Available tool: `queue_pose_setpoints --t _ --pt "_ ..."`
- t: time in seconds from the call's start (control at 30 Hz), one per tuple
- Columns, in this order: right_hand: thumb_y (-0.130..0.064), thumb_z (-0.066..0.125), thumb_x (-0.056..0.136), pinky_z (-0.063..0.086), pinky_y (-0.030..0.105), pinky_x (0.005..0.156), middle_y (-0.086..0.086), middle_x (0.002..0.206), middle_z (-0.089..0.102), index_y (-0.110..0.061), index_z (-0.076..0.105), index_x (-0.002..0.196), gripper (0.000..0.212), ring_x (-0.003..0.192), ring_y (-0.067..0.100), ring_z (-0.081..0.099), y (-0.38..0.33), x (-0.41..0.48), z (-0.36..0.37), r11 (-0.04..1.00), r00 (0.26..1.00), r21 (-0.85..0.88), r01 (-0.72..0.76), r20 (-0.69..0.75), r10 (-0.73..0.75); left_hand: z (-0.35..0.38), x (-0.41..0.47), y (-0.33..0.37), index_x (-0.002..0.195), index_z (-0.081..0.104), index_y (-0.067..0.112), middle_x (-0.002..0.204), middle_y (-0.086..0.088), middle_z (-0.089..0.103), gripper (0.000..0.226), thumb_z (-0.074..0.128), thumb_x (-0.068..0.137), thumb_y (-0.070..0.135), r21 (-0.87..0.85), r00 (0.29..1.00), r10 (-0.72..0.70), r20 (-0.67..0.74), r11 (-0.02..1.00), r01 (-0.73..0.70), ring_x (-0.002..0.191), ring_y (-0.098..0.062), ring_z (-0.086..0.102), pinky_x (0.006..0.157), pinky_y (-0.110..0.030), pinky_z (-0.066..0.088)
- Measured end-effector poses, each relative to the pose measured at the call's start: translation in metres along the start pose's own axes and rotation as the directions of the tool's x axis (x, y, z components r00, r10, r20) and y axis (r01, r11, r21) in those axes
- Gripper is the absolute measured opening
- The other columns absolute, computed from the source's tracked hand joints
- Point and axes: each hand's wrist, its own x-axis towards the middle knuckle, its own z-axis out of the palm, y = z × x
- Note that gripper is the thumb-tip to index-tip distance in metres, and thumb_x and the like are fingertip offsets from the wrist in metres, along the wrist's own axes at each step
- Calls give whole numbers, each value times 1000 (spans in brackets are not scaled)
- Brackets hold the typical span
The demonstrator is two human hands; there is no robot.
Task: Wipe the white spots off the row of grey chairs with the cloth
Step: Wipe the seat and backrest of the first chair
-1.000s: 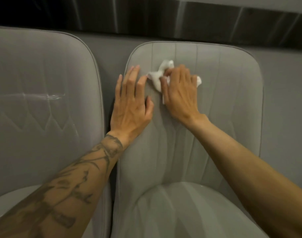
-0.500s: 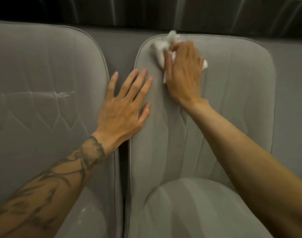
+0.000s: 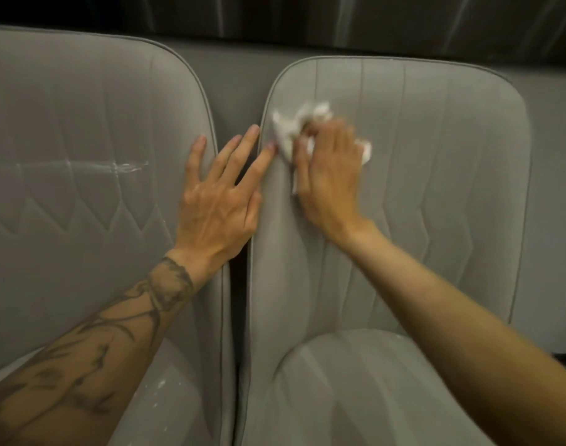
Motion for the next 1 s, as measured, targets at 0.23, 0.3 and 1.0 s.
queue_pose_setpoints --t 0.23,0.3,1.0 --pt "-26 52 101 37 44 77 11 95 55 -11 55 103 16 86 31 51 21 -6 -6 969 969 -71 237 90 -231 2 -1 0 161 37 18 167 -8 38 57 43 105 22 -45 1000 -11 -17 999 10 149 -26 44 129 -57 14" --pt "-29 48 102 38 43 78 10 98 54 -11 56 104 20 88 29 50 13 -1 1 994 995 -50 95 12 -95 3 -2 -1 157 42 15 166 -8 41 52 45 105 19 -43 999 -12 -47 999 10 148 -26 46 129 -57 15" --pt "-27 50 101 42 47 74 9 95 54 -12 56 102 16 84 27 50 -23 -72 1 992 977 63 110 176 -120 1 -1 -1 151 55 13 157 -8 53 43 42 112 26 -92 991 -16 -136 996 4 140 -21 56 126 -54 25"
